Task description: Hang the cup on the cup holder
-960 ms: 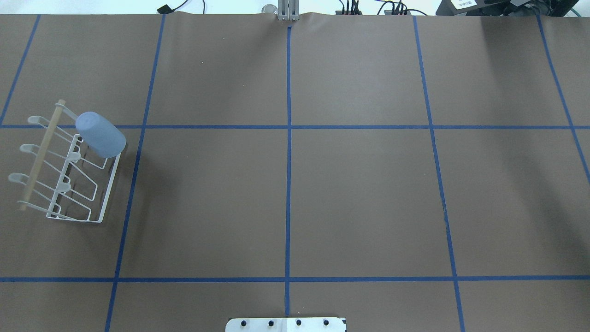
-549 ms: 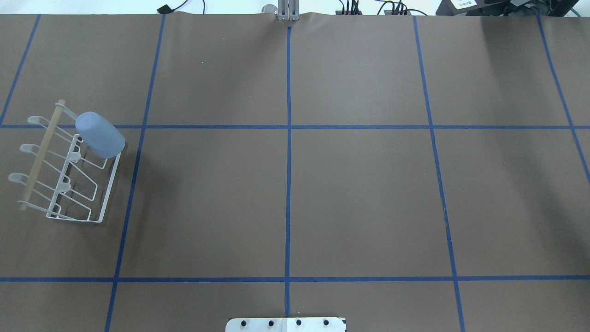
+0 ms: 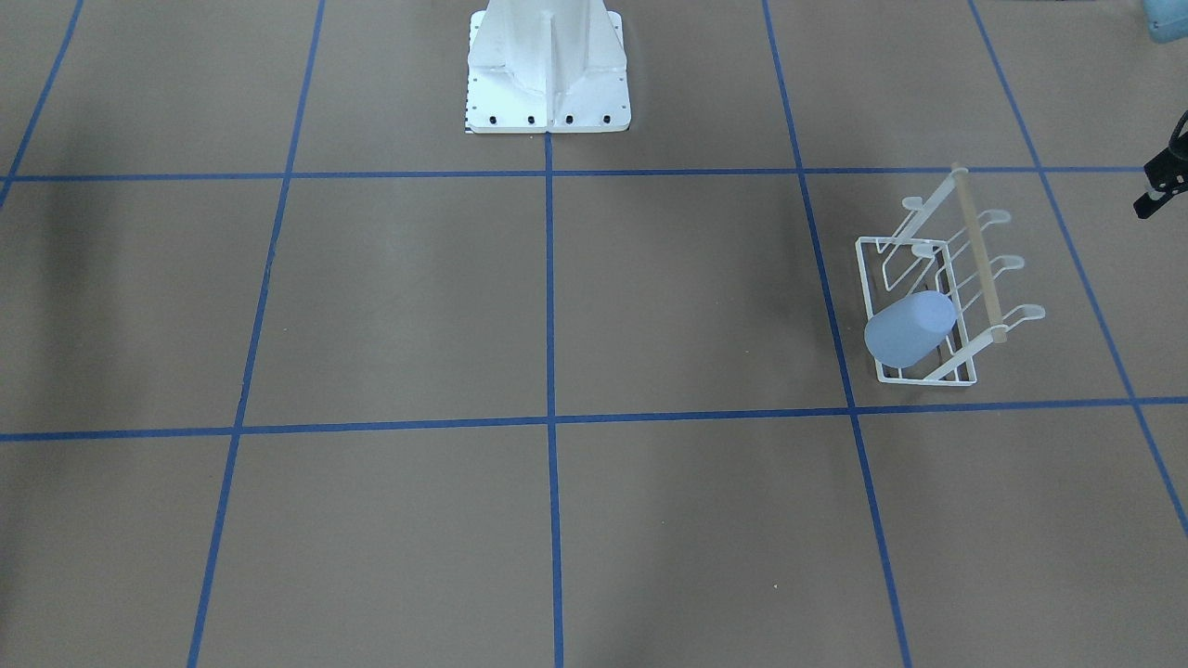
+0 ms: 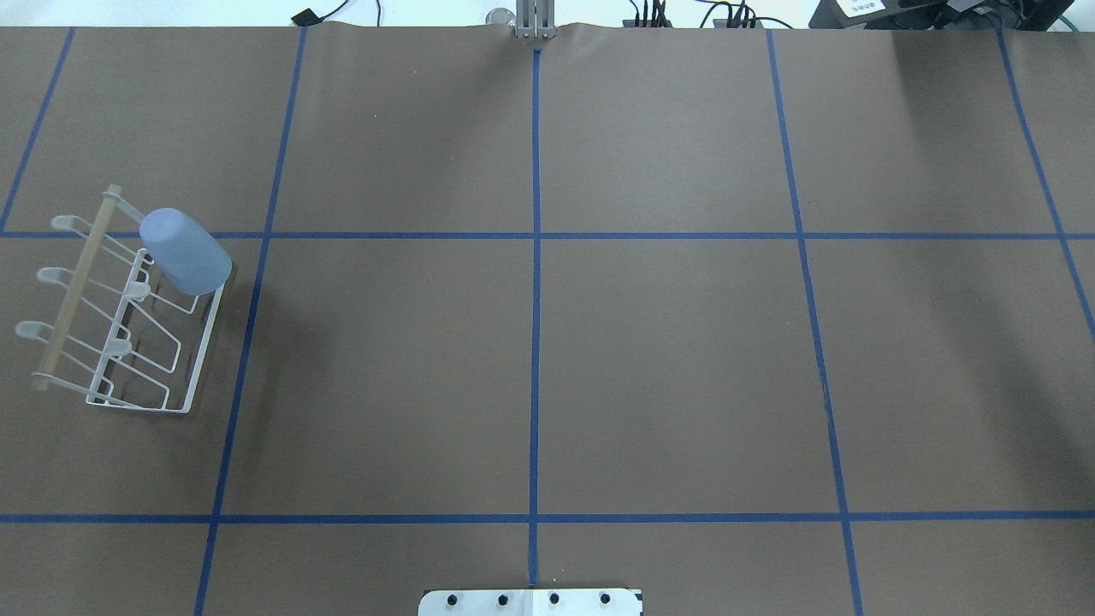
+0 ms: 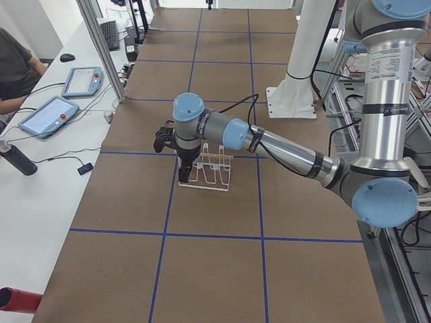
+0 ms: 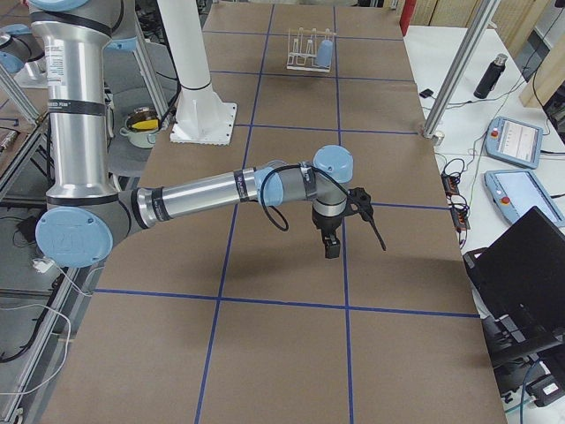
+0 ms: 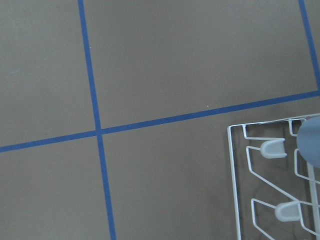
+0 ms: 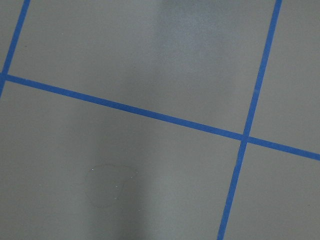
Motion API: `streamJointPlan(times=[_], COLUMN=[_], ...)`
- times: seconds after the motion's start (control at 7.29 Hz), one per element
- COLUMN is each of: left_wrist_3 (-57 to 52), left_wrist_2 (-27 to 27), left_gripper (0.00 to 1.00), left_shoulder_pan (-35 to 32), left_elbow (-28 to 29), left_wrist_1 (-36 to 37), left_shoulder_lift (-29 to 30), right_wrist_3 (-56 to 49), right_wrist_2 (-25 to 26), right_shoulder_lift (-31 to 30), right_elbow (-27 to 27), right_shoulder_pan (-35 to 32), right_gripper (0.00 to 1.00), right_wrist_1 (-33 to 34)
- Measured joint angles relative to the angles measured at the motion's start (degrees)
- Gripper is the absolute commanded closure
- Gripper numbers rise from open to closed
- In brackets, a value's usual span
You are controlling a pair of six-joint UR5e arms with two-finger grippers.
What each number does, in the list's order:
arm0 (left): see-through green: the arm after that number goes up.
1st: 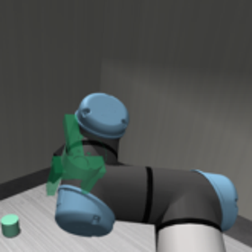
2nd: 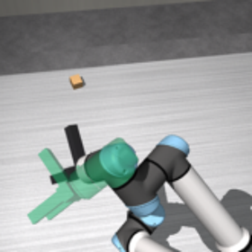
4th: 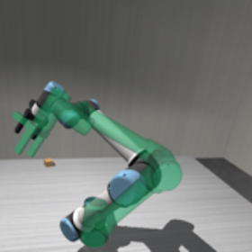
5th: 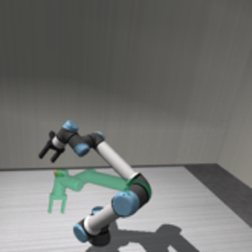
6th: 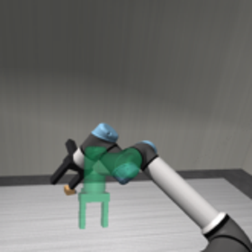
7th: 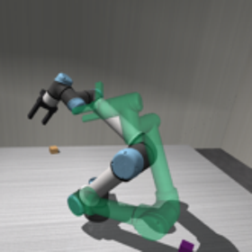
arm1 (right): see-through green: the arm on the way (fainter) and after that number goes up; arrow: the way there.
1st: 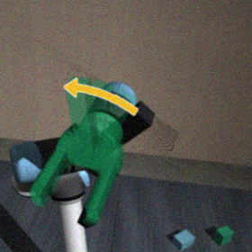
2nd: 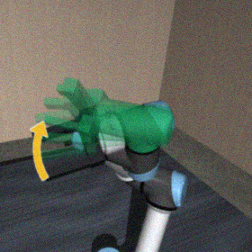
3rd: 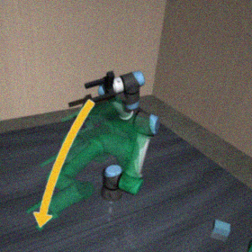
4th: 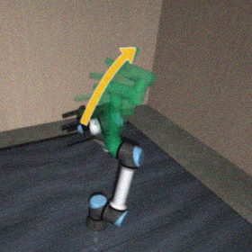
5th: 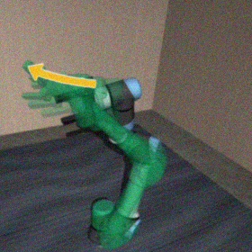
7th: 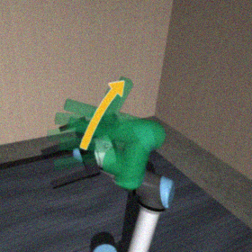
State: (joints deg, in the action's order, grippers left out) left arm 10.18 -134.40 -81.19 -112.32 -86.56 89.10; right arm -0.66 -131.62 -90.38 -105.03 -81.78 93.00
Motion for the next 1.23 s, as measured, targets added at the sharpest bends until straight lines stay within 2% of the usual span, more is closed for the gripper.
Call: streamJointPlan(times=[1.23], left_wrist_3=[0.6], left_wrist_2=[0.1], left_gripper=[0.02], left_shoulder_pan=[0.4], left_elbow=[1.0], left_wrist_1=[-2.4], left_shoulder_lift=[-0.3], right_wrist_3=[0.0], right_wrist_2=[-0.1], right_shoulder_lift=[-2.3], right_elbow=[-1.8], right_shoulder_pan=[0.1], right_gripper=[0.0], right_wrist_1=[0.1])
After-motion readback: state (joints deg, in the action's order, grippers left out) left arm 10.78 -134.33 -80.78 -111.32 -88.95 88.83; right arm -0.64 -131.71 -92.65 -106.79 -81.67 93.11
